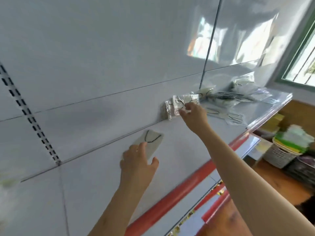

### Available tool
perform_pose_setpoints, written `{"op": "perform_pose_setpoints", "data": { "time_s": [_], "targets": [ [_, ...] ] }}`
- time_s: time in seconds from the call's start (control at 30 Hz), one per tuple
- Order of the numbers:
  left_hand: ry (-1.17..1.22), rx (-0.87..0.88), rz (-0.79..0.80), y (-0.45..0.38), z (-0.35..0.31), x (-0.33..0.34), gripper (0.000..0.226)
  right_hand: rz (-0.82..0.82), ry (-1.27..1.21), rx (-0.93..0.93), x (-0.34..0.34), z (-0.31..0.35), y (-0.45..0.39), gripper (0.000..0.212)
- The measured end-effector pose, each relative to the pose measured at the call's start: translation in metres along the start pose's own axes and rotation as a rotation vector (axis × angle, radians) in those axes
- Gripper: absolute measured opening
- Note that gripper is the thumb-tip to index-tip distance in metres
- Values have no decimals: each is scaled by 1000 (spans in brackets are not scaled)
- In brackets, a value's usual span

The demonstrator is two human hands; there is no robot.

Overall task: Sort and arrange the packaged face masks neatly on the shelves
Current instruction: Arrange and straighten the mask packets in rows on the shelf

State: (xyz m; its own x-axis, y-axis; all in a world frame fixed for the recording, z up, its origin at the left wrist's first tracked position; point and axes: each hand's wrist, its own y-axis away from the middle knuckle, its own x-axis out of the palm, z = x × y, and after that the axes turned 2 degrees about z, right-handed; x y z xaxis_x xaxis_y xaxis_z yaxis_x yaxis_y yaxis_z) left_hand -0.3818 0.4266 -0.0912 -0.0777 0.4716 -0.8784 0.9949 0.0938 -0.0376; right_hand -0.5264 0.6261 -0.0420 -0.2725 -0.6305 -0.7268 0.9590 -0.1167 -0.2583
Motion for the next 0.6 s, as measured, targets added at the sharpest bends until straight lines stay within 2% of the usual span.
{"op": "perform_pose_setpoints", "data": {
  "time_s": [0.1, 0.2, 0.27, 0.33, 0.4, 0.47, 0.6],
  "targets": [
    [-179, -229, 54, -45, -16, 16, 71, 1, -22, 17, 4, -49, -48, 35],
    [-274, -368, 119, -79, -21, 23, 81, 58, 49, 4, 1, -79, -97, 52],
    [-268, -421, 199, -99, -26, 18, 82, 110, 199, -117, 3, -90, -125, 74],
    [-249, -458, 283, -110, -31, 11, 75, 128, 353, -302, 12, -96, -144, 85],
    [-258, -443, 333, -112, -38, 6, 63, 125, 453, -440, 22, -100, -156, 78],
    [-203, -414, 349, -112, -39, 8, 53, 80, 510, -520, 27, -107, -166, 58],
    [80, -379, 248, -103, -35, 10, 59, -36, 347, -642, 16, -116, -175, 26]
  ]
}}
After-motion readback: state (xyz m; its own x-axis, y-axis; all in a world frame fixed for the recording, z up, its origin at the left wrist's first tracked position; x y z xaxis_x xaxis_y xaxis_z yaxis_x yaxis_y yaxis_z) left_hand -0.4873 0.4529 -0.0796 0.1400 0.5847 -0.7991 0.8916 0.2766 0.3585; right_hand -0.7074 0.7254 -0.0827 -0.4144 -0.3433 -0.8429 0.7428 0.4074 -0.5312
